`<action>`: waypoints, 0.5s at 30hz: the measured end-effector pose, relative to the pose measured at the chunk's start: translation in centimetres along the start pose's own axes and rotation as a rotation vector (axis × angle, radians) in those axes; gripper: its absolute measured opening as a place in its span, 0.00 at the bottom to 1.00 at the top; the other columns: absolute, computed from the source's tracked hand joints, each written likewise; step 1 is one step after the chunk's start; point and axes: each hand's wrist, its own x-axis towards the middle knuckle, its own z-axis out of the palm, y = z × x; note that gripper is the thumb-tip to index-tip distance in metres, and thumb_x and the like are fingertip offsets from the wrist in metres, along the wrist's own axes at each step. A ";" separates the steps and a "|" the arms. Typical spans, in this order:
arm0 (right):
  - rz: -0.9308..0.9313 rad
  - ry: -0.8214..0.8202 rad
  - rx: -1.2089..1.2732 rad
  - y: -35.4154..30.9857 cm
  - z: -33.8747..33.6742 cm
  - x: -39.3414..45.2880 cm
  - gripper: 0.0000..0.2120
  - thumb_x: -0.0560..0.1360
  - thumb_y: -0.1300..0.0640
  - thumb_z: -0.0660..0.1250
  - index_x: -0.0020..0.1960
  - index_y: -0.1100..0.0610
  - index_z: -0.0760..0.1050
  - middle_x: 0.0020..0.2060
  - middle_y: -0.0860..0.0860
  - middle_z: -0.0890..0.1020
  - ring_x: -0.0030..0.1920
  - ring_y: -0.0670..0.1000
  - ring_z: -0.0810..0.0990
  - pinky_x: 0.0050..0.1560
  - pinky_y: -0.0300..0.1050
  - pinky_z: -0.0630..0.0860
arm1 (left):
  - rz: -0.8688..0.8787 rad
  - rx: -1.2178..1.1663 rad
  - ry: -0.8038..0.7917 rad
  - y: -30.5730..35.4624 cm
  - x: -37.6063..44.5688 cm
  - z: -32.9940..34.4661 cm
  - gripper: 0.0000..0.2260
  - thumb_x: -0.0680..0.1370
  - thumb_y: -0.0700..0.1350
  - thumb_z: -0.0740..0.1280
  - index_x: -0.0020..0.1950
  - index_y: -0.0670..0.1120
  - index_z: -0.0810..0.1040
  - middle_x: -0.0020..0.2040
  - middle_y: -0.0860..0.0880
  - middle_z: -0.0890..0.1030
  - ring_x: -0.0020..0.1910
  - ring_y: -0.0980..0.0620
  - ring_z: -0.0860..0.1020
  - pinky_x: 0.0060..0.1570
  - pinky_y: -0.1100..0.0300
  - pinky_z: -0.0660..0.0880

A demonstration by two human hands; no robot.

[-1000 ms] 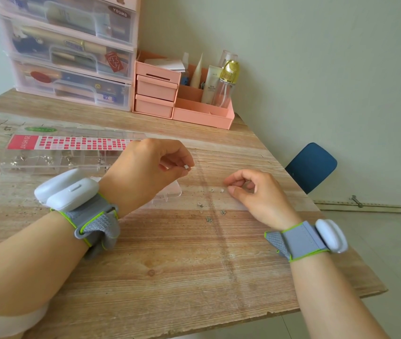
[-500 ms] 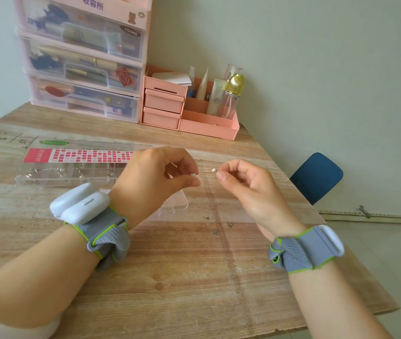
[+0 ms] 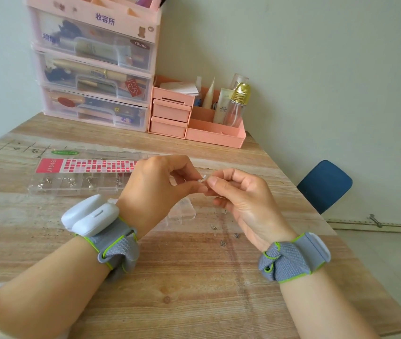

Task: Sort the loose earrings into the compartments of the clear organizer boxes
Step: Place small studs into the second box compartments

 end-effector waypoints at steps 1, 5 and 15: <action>0.011 -0.006 0.007 0.0 0.0 0.0 0.03 0.72 0.65 0.67 0.41 0.59 0.77 0.35 0.53 0.82 0.36 0.46 0.80 0.37 0.36 0.74 | 0.006 0.002 0.004 0.0 0.0 0.0 0.06 0.66 0.45 0.75 0.38 0.45 0.82 0.31 0.56 0.78 0.27 0.66 0.72 0.31 0.75 0.67; 0.055 -0.023 0.057 -0.2 0.1 -0.1 0.03 0.72 0.66 0.66 0.42 0.59 0.77 0.33 0.51 0.82 0.35 0.45 0.80 0.37 0.36 0.74 | 0.022 0.004 -0.006 0.0 0.0 0.0 0.07 0.65 0.44 0.75 0.38 0.43 0.82 0.31 0.56 0.78 0.28 0.67 0.73 0.31 0.76 0.67; 0.076 -0.034 0.129 0.1 0.2 0.0 0.06 0.70 0.70 0.66 0.40 0.60 0.75 0.34 0.54 0.80 0.36 0.48 0.77 0.39 0.37 0.74 | 0.023 0.033 -0.047 -0.3 0.1 0.0 0.07 0.64 0.46 0.75 0.39 0.46 0.82 0.33 0.57 0.80 0.34 0.65 0.76 0.36 0.76 0.69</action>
